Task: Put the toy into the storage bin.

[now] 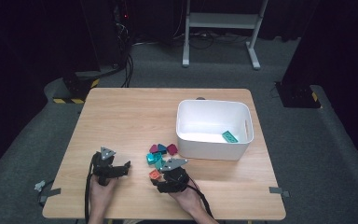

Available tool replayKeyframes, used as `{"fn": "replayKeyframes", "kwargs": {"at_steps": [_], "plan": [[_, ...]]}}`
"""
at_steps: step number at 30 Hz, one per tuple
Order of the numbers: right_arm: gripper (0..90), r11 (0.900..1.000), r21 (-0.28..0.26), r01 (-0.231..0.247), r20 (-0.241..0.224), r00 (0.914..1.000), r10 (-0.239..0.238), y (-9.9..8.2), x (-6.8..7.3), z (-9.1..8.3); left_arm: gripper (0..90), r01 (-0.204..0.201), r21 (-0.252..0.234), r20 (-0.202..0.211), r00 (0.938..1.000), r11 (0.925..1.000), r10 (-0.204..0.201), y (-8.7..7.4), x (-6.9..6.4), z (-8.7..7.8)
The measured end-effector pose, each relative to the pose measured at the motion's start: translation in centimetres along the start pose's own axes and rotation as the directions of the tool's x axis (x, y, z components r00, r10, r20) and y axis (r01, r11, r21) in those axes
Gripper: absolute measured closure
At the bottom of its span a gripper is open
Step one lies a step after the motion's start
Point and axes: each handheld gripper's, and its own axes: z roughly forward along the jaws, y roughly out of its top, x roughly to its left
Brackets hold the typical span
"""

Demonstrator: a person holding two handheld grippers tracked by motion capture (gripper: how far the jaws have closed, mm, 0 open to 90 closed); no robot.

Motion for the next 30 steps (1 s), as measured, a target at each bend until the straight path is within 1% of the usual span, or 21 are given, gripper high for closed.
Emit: {"fn": "replayKeyframes", "kwargs": {"at_steps": [5,9,10,13,14,15,18,24,30], "plan": [[43.2,0.9999,0.013,-0.007,0.01,0.9999,0.007,0.1,0.0,0.8,9.4,0.0,0.0,0.0,1.0,1.0,0.0,0.0,0.0,0.0],[46.0,0.9998,0.019,-0.008,0.015,0.9999,0.007,0.2,0.1,1.1,9.4,0.001,0.0,0.0,1.0,1.0,-0.001,0.0,0.0,0.0],[49.2,0.9995,0.03,0.0,0.019,0.9998,-0.001,0.2,0.1,1.2,9.4,0.0,0.0,0.0,1.0,1.0,0.0,0.0,0.0,0.0],[55.0,0.9992,0.04,0.009,0.026,0.9996,-0.01,0.2,0.2,1.3,9.4,0.0,0.0,0.0,1.0,1.0,0.0,0.0,0.0,0.0],[55.0,0.9992,0.04,0.009,0.026,0.9996,-0.01,0.2,0.2,1.3,9.4,0.0,0.0,0.0,1.0,1.0,0.0,0.0,0.0,0.0],[57.2,0.9992,0.038,0.014,0.028,0.9995,-0.015,0.2,0.2,1.3,9.4,0.001,-0.001,0.0,1.0,1.0,-0.001,0.0,0.0,0.0],[58.7,0.9991,0.039,0.018,0.03,0.9994,-0.019,0.2,0.2,1.1,9.4,0.0,0.0,0.0,1.0,1.0,0.0,0.0,0.0,0.0],[59.0,0.9989,0.037,0.029,0.025,0.9992,-0.03,0.1,0.1,0.6,9.4,0.0,0.0,0.0,1.0,1.0,0.0,0.0,0.0,0.0],[59.1,0.9994,0.024,0.024,0.018,0.9995,-0.025,0.0,-0.1,-0.1,9.4,0.001,-0.001,0.0,1.0,1.0,-0.001,0.0,0.0,0.0]]}}
